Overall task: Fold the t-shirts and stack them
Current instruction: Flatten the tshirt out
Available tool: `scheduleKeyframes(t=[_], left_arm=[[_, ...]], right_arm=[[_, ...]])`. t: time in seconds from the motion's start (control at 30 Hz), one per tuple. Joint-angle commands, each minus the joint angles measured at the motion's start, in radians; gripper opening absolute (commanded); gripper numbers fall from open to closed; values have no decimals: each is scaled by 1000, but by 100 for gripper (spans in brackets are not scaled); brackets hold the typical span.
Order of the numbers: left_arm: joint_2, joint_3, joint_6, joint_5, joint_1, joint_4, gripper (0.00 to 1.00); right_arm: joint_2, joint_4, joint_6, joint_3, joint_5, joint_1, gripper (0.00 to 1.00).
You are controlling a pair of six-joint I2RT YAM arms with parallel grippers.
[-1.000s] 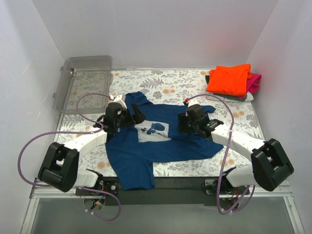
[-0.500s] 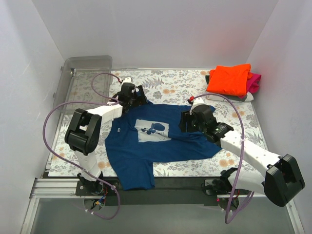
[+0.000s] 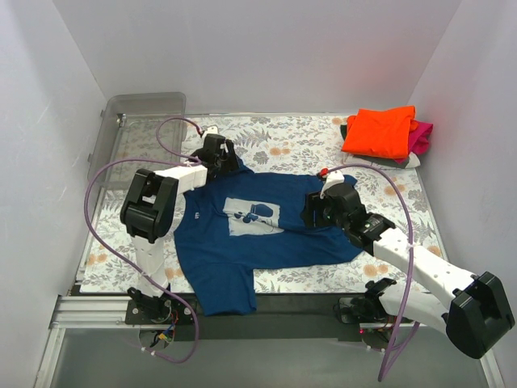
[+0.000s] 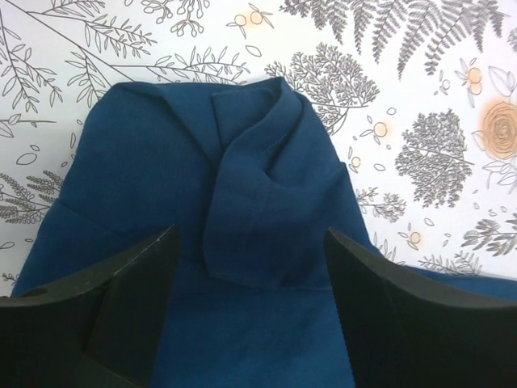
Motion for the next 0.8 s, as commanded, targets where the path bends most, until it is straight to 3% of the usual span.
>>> scheduleKeyframes(t=[0.0,0.47,0.77], left_arm=[[12,33,8,-4,6,-1,59],[33,99,16,39,4,-1,0],[106,292,-53,171,4,-2,0]], right_arm=[[-7,34,10,-11,3,1,54],[28,36,15,-7,-4,1,54],[48,36,7,1,8,1,54]])
